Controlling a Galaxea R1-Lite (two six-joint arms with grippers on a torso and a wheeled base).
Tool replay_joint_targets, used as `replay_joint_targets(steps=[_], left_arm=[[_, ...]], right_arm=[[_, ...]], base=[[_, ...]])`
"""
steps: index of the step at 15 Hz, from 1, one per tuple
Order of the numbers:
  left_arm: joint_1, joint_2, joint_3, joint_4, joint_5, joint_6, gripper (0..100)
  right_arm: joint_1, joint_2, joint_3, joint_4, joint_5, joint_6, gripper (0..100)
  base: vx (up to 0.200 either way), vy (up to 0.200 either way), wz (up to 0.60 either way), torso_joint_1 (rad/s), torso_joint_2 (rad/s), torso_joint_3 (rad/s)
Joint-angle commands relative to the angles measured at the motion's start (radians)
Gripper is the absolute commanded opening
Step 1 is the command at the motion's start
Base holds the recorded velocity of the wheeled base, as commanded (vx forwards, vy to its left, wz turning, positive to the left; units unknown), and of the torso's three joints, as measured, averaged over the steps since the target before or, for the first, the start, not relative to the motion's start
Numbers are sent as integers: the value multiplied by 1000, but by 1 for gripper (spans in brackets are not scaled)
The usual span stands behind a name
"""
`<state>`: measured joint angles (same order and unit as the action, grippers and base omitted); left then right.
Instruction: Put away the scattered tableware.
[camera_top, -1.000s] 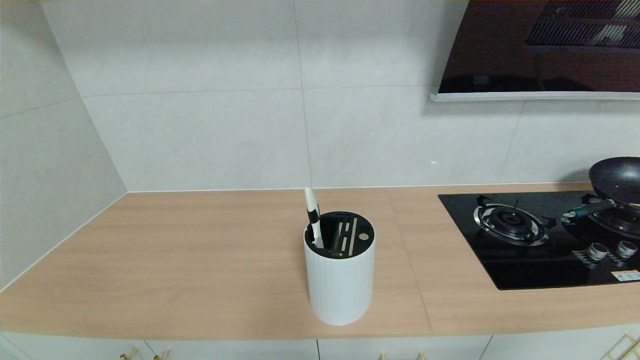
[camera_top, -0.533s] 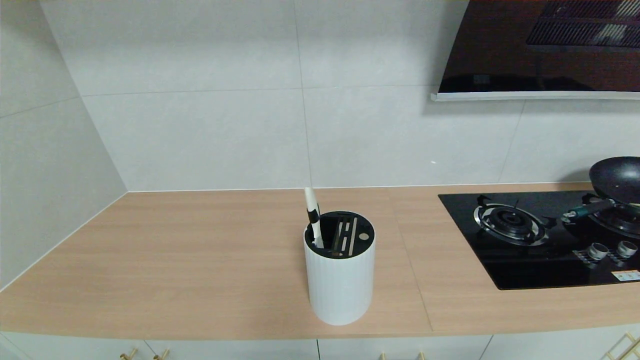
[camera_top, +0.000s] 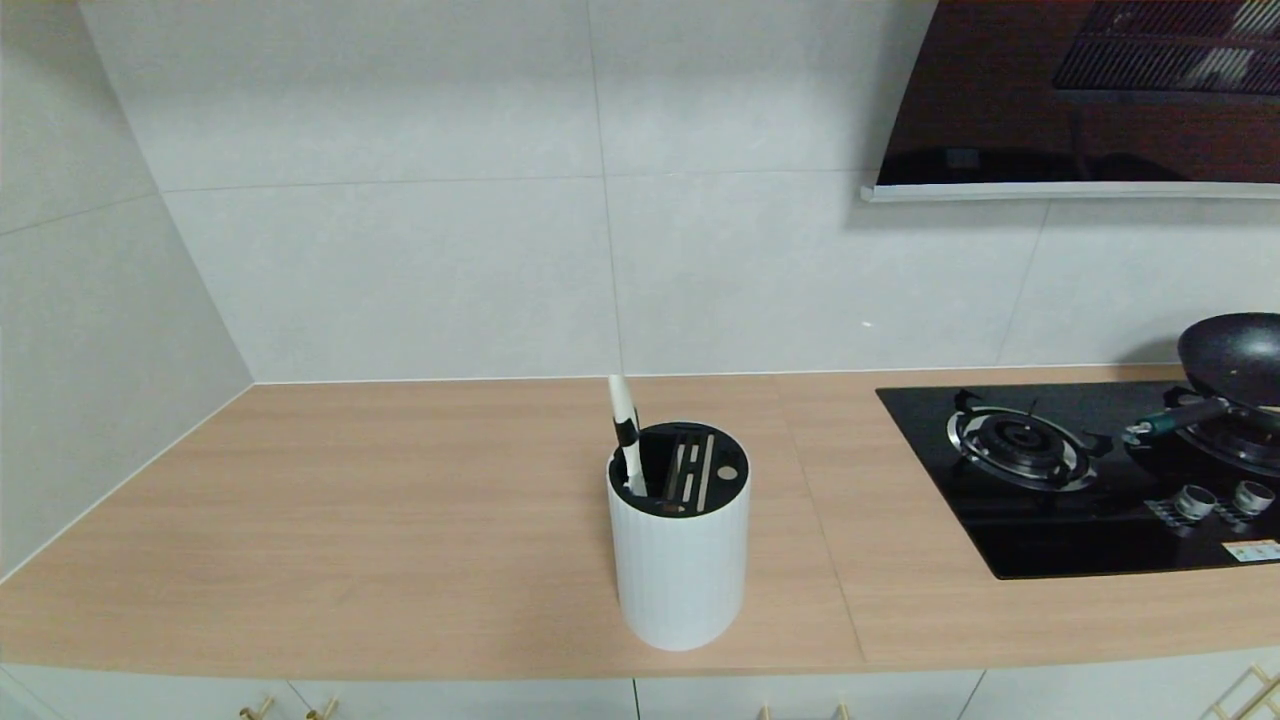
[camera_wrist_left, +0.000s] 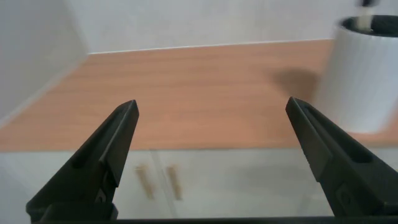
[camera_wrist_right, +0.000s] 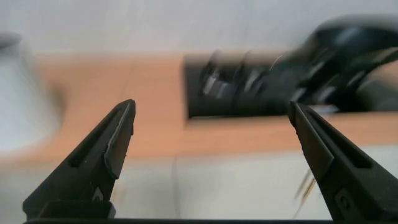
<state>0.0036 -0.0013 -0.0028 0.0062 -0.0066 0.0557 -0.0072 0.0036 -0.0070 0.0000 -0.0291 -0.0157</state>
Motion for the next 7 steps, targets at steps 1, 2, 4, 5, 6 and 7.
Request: replay_joint_targets(steps=[1,2,4,5,6,7], left_arm=[[1,1,1,-2,-3,-1,100],[-1,1,1,-2,-1,-1,100],[-1,3,1,-2,-1,-2,100],[-1,1,1,-2,-1,-2,100],[-1,1,1,-2,-1,-4,100],[-1,1,1,-2,-1,-4,100]], right_arm=[[3,7,5,8,17,2,100],[4,7,5,6,17,3,100],[4,-1,7,5,20,10,100],[4,-1,7,5,20,10,100],[4,-1,7,3,20,10,100],[4,-1,7,5,20,10,100]], base=[[0,0,0,0,0,0],[0,0,0,0,0,0],[0,0,0,0,0,0],[0,0,0,0,0,0],[0,0,0,0,0,0],[0,0,0,0,0,0]])
